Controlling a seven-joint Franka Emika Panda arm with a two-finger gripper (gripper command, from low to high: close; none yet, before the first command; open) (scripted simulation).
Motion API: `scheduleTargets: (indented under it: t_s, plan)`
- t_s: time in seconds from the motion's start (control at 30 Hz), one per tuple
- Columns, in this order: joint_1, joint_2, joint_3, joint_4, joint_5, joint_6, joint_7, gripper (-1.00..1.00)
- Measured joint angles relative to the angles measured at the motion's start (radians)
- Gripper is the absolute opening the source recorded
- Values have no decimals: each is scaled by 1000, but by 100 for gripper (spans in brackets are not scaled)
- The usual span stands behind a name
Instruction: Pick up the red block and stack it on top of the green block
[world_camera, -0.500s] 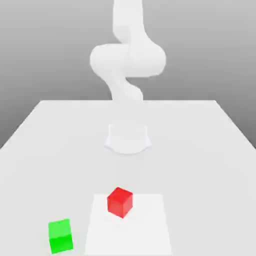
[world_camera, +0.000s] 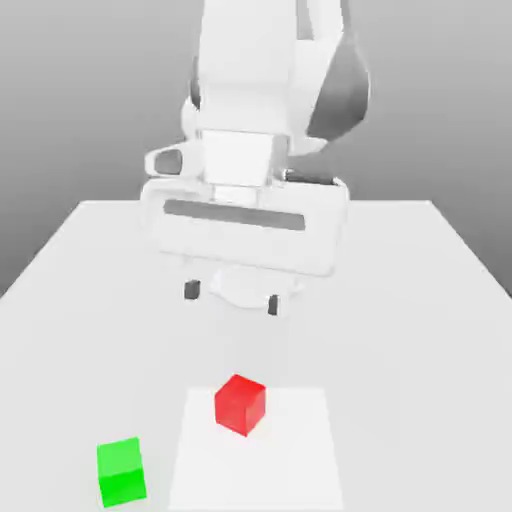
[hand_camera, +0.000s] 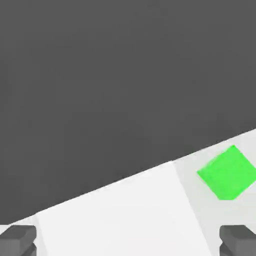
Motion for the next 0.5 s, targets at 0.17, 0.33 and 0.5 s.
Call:
scheduleTargets:
  t_s: [0.17,0.33,0.5]
  plan:
    - [-7,198,-2,-80,30,147,62,0]
    - [32,367,-59,-61,-36,289,114,0]
    - [39,392,-68,-58,-48,311,122,-100]
